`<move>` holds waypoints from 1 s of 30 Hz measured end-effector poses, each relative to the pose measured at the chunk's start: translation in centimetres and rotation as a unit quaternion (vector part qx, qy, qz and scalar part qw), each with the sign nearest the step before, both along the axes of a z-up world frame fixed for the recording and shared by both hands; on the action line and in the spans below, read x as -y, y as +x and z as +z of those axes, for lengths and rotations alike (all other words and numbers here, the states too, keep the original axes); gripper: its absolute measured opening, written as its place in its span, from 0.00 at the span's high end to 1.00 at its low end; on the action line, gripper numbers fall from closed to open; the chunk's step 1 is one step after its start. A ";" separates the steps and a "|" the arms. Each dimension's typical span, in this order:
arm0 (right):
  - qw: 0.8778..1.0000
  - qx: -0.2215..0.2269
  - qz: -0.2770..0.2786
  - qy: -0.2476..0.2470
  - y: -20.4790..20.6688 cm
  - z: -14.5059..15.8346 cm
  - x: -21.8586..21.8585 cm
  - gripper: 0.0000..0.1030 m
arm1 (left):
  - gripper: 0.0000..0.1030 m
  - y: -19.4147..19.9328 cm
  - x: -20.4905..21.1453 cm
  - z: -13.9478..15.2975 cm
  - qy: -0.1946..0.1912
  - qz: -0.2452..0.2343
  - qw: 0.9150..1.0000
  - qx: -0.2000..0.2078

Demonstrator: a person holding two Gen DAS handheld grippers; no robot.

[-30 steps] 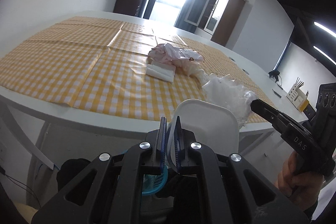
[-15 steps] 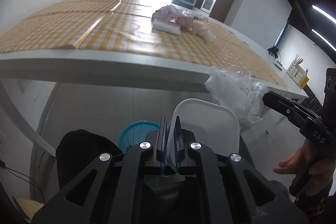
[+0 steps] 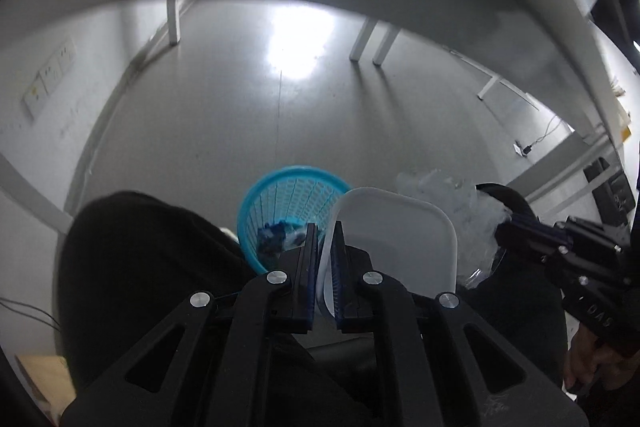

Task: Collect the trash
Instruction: 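Carry the white cup and white bag down over the blue wastebasket with both tools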

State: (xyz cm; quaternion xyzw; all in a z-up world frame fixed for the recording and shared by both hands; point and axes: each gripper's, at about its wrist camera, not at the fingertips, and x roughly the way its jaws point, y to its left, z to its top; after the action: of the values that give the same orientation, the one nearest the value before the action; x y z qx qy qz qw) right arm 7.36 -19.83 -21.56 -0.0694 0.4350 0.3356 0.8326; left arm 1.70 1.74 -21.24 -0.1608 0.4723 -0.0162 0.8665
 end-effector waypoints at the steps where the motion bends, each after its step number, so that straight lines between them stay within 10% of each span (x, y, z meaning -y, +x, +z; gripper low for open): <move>1: 1.000 -0.010 -0.003 -0.009 0.5 -1.0 -0.2 0.93 | 0.94 0.4 -0.4 -0.9 -0.006 0.008 1.000 -0.009; 30: 0.975 -0.183 -0.062 -0.107 12.3 -15.7 -5.8 0.93 | 0.95 11.7 -1.4 -12.7 -0.015 0.039 0.987 -0.157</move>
State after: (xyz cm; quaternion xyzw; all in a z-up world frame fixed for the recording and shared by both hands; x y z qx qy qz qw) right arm 19.66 -14.02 -37.28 -0.0681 0.6170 0.2416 0.7458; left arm 13.39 3.17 -33.98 -0.1927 0.5959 0.0357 0.7788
